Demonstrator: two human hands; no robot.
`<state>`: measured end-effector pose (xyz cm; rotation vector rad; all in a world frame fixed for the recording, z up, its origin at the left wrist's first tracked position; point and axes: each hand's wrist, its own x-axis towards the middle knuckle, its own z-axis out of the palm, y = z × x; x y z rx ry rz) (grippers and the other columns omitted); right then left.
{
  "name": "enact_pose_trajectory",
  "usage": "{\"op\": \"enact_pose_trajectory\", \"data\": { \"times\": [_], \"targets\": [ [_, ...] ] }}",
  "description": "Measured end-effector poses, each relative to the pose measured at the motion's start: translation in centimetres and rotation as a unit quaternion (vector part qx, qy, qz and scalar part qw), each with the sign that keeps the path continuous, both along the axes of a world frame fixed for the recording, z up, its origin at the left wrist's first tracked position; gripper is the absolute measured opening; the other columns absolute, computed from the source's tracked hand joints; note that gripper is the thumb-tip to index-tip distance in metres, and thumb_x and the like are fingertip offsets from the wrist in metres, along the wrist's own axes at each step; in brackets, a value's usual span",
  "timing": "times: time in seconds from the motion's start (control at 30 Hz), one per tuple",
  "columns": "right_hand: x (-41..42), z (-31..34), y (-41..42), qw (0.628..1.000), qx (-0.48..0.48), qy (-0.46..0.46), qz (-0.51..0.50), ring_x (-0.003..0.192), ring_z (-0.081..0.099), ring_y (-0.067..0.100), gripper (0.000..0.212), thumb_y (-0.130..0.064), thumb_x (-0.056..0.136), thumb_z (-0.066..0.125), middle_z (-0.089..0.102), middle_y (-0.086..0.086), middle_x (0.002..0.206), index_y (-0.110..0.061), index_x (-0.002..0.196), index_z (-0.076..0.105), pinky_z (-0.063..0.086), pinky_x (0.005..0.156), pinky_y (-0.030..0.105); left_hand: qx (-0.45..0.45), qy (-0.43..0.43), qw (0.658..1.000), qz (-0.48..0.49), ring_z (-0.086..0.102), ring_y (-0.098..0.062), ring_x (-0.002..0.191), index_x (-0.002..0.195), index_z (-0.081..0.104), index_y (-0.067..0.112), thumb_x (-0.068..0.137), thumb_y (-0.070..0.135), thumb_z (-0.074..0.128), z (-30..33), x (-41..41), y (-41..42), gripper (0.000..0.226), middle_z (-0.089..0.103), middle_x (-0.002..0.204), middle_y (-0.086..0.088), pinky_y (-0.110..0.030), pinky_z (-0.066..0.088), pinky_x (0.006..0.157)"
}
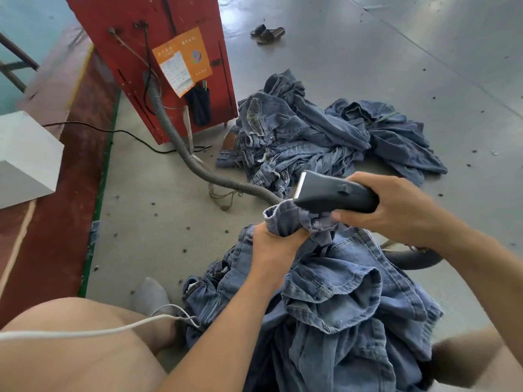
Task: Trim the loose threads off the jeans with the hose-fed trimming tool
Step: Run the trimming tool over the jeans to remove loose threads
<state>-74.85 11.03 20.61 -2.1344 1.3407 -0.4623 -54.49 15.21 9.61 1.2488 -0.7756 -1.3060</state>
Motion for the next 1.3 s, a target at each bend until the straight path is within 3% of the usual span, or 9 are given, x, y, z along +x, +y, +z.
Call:
{"op": "enact_pose_trajectory", "data": {
  "times": [0.17,0.3,0.4,0.53,0.67,0.77,1.03,1.13,1.3],
  "targets": [
    [-2.2,0.7,-0.5,0.998,0.052,0.033,0.014,0.063,0.064,0.006,0.025,-0.047,0.079,0.082,0.068,-0.018,0.077,-0.043,0.097,0.064,0.047,0.059,0.025,-0.002,0.05,0.995,0.082,0.078,-0.022,0.085,0.083,0.083,0.025,0.074,0.005,0.091,-0.2,1.2,-0.5,0.023,0.08,0.091,-0.006,-0.035,0.061,0.071],
    [-0.3,-0.6,0.6,0.994,0.046,0.079,0.063,0.078,0.063,0.001,0.024,-0.048,0.081,0.081,0.066,-0.025,0.086,-0.042,0.095,0.062,0.042,0.063,0.022,-0.016,0.027,0.999,0.044,0.077,-0.015,0.073,0.078,0.082,0.027,0.073,-0.005,0.084,-0.5,0.1,0.0,0.033,0.079,0.08,-0.001,-0.028,0.06,0.062],
    [0.4,-0.5,0.4,0.999,0.023,0.024,0.023,0.075,0.064,-0.001,0.026,-0.049,0.081,0.081,0.067,-0.028,0.087,-0.044,0.099,0.063,0.041,0.062,0.021,-0.067,-0.162,0.983,0.055,0.069,-0.006,0.074,0.079,0.074,0.037,0.078,-0.007,0.076,-1.1,0.3,0.3,0.045,0.075,0.083,0.005,-0.027,0.057,0.069],
    [-1.3,0.8,-0.3,0.998,0.004,-0.028,-0.052,0.064,0.066,0.006,0.036,-0.062,0.077,0.075,0.069,-0.018,0.08,-0.042,0.104,0.063,0.049,0.062,0.03,-0.188,-0.418,0.888,0.039,0.05,-0.005,0.1,0.112,0.066,0.036,0.087,0.008,0.069,-1.1,0.4,0.9,0.038,0.06,0.106,0.025,-0.017,0.041,0.092],
    [-2.7,1.4,0.2,0.998,0.018,-0.019,-0.053,0.057,0.066,0.006,0.042,-0.069,0.072,0.069,0.069,-0.016,0.073,-0.044,0.105,0.062,0.046,0.058,0.028,-0.238,-0.538,0.809,-0.022,0.047,-0.017,0.108,0.14,0.062,0.016,0.094,0.02,0.06,-1.9,0.5,1.1,0.046,0.063,0.128,0.006,-0.03,0.042,0.099],
    [-2.6,1.3,0.6,0.999,0.024,-0.004,-0.038,0.065,0.066,0.007,0.041,-0.068,0.071,0.07,0.069,-0.018,0.079,-0.047,0.106,0.062,0.046,0.06,0.03,-0.235,-0.573,0.785,-0.006,0.052,-0.024,0.104,0.144,0.06,0.015,0.083,-0.006,0.074,-2.0,0.5,1.3,0.066,0.066,0.124,-0.001,-0.038,0.05,0.094],
    [-2.2,0.5,2.1,0.988,0.034,0.136,0.072,0.077,0.062,-0.004,0.028,-0.058,0.079,0.074,0.066,-0.028,0.085,-0.051,0.1,0.058,0.041,0.059,0.019,-0.182,-0.582,0.792,0.038,0.061,-0.032,0.093,0.142,0.058,0.0,0.079,-0.018,0.069,-1.1,1.8,0.3,0.066,0.064,0.107,-0.015,-0.042,0.058,0.084],
    [-1.2,-0.1,2.1,0.981,0.055,0.172,0.071,0.075,0.061,0.0,0.024,-0.056,0.082,0.073,0.067,-0.019,0.08,-0.044,0.098,0.059,0.047,0.062,0.024,-0.181,-0.568,0.802,0.023,0.062,-0.033,0.094,0.142,0.056,-0.003,0.08,-0.02,0.069,-1.0,1.4,0.3,0.066,0.063,0.108,-0.018,-0.044,0.059,0.084],
    [1.4,-1.1,1.7,0.987,-0.008,0.159,-0.024,0.063,0.055,0.003,0.022,-0.05,0.087,0.072,0.061,-0.014,0.071,-0.035,0.093,0.057,0.037,0.054,0.022,-0.187,-0.571,0.799,0.013,0.062,-0.033,0.09,0.141,0.057,-0.004,0.076,-0.022,0.071,-1.0,1.2,0.2,0.069,0.062,0.105,-0.019,-0.04,0.059,0.079]
  ]
}}
